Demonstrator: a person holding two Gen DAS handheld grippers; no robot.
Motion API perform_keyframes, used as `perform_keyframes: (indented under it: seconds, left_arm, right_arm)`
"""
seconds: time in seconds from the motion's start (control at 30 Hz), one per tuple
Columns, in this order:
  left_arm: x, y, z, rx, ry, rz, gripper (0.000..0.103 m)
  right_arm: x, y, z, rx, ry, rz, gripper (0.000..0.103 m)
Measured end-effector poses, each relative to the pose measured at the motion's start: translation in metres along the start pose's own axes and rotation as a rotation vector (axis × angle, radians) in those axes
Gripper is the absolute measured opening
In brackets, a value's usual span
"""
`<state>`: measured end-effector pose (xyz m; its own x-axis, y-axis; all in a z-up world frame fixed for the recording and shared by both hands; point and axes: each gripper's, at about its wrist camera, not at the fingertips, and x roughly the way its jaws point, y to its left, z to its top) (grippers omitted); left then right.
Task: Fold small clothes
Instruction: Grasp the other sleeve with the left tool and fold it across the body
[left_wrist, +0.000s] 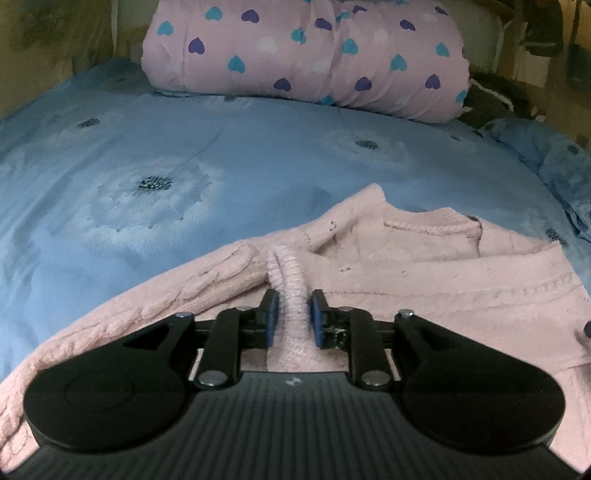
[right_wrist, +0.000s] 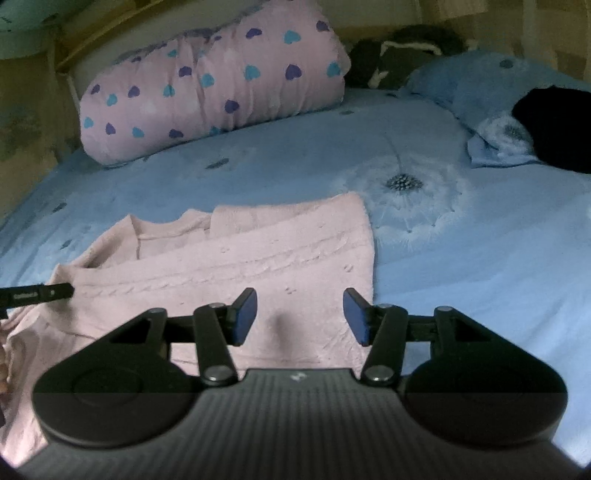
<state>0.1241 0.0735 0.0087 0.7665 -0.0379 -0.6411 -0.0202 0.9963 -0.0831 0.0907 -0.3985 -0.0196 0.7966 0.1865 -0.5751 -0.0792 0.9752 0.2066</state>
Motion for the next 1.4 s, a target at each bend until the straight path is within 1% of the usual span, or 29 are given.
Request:
perform_keyframes:
  seconds: [0.03,0.07,0.1,0.17,0.27,0.43,0.5,0.63,0.7,0.8,0.97,1.07,1.13,1.23,1.3,1.37,1.4]
  left_arm:
    - [-0.003,0.0,0.0,0.006,0.004,0.003,0.028]
    - [-0.007,-0.001,0.001,0.016,0.007,0.006,0.031]
    - [-0.013,-0.001,0.002,0.029,0.011,0.014,0.034]
    - [-0.025,0.0,0.004,0.051,0.014,0.025,0.054]
    - [-0.05,0.005,0.005,0.086,-0.006,0.047,0.068]
    - [-0.089,0.02,0.002,0.162,0.021,0.126,0.072]
    - [-0.104,0.03,-0.002,0.175,0.03,0.161,0.073]
    - [-0.132,0.06,-0.015,0.166,0.067,0.225,0.074]
    - [-0.142,0.073,-0.024,0.17,0.083,0.27,0.074]
    - [-0.156,0.093,-0.04,0.168,0.126,0.323,0.074]
    - [-0.169,0.114,-0.063,0.14,0.171,0.348,0.074]
    - [-0.167,0.121,-0.072,0.124,0.2,0.374,0.072]
    - [-0.163,0.122,-0.076,0.134,0.21,0.394,0.071]
    - [-0.154,0.121,-0.08,0.138,0.237,0.41,0.064]
    - [-0.149,0.126,-0.083,0.122,0.255,0.403,0.05]
    - [-0.149,0.132,-0.083,0.084,0.266,0.376,0.023]
    - [-0.151,0.136,-0.082,0.051,0.269,0.355,0.02]
  right_arm:
    - [0.006,-0.002,-0.001,0.013,0.043,0.001,0.054]
    - [0.01,-0.003,-0.003,0.011,0.065,0.003,0.053]
    - [0.012,-0.002,-0.004,-0.011,0.059,0.002,0.053]
    - [0.011,0.002,-0.003,-0.03,0.059,-0.007,0.053]
    - [0.004,0.002,-0.002,-0.007,0.047,0.01,0.054]
    - [-0.006,0.001,-0.001,0.026,0.028,0.044,0.054]
    - [-0.01,0.002,0.0,0.029,0.017,0.056,0.054]
    - [-0.017,0.005,0.001,0.021,0.003,0.078,0.054]
    - [-0.02,0.006,0.001,0.017,0.0,0.086,0.054]
    - [-0.024,0.008,0.001,0.011,-0.001,0.1,0.054]
    - [-0.029,0.008,0.001,0.011,-0.009,0.114,0.054]
    - [-0.031,0.008,0.001,0.013,-0.012,0.121,0.054]
    - [-0.033,0.007,0.001,0.015,-0.015,0.125,0.054]
    - [-0.035,0.006,0.001,0.02,-0.021,0.131,0.054]
    - [-0.037,0.005,0.003,0.026,-0.027,0.132,0.054]
    - [-0.038,0.004,0.004,0.031,-0.03,0.134,0.054]
    - [-0.038,0.004,0.004,0.032,-0.032,0.134,0.054]
